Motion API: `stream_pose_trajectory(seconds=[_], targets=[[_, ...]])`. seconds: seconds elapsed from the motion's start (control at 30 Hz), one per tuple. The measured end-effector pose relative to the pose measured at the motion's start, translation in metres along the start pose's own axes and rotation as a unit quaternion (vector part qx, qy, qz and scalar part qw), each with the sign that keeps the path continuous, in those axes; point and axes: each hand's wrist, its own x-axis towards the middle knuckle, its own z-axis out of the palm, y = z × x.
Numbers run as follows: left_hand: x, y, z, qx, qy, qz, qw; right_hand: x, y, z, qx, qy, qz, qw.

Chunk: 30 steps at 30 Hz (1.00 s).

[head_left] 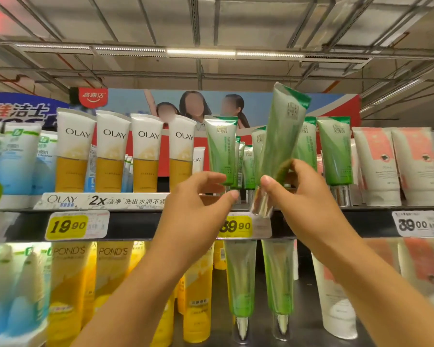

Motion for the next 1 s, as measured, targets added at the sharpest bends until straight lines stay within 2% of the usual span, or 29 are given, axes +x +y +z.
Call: stream_pose_trajectory(seconds=[0.17, 0.47, 0.67, 0.8, 1.0], targets=[[-0.070, -0.013, 0.014, -0.151, -0.058, -0.080, 0.984, -0.062, 0.002, -0.002, 0.110, -0.041, 0.074, 0.990], [-0.170, -0.034, 0.034, -0.306, -0.061, -0.245, 0.918, -0.162, 0.028, -0.011, 0.206, -0.073, 0.229, 0.949], [-0.226, -0.037, 0.044, -0.360, -0.065, -0.353, 0.861, -0.215, 0.041, -0.015, 0.259, -0.081, 0.308, 0.912], [-0.262, -0.036, 0.045, -0.372, -0.038, -0.423, 0.825, -0.249, 0.046, -0.025, 0.299, -0.093, 0.347, 0.884], [-0.316, -0.032, 0.043, -0.393, -0.027, -0.530, 0.751, -0.286, 0.055, -0.044, 0.345, -0.057, 0.416, 0.839]])
